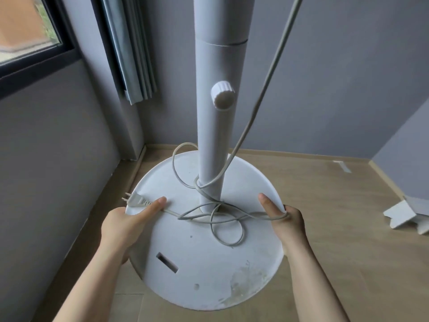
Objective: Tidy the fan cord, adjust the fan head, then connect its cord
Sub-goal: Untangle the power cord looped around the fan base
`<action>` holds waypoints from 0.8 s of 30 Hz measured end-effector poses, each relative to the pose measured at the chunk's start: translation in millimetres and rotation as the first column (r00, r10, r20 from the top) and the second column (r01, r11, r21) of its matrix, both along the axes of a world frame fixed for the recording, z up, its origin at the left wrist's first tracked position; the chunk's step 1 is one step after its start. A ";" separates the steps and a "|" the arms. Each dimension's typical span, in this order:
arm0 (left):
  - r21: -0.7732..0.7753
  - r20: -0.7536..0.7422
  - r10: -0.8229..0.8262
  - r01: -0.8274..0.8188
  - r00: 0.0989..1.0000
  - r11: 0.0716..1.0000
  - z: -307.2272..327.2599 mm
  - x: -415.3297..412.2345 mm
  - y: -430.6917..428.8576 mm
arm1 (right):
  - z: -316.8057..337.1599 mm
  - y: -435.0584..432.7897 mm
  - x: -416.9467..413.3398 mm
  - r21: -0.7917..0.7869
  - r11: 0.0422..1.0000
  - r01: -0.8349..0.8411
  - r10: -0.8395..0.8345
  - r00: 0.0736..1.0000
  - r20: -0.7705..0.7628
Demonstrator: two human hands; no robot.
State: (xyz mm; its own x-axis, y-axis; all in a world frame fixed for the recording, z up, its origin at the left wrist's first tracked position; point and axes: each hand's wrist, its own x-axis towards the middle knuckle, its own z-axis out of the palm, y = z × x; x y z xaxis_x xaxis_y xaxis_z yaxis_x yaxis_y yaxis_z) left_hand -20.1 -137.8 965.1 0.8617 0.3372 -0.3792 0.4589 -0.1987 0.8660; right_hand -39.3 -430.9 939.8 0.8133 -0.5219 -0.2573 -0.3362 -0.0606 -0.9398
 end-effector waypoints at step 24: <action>0.046 0.075 -0.385 0.382 0.920 0.923 24.3 252.2 -174.4 | 1.1 -157.1 149.3 0.075 0.945 0.318 -0.321 0.946 0.037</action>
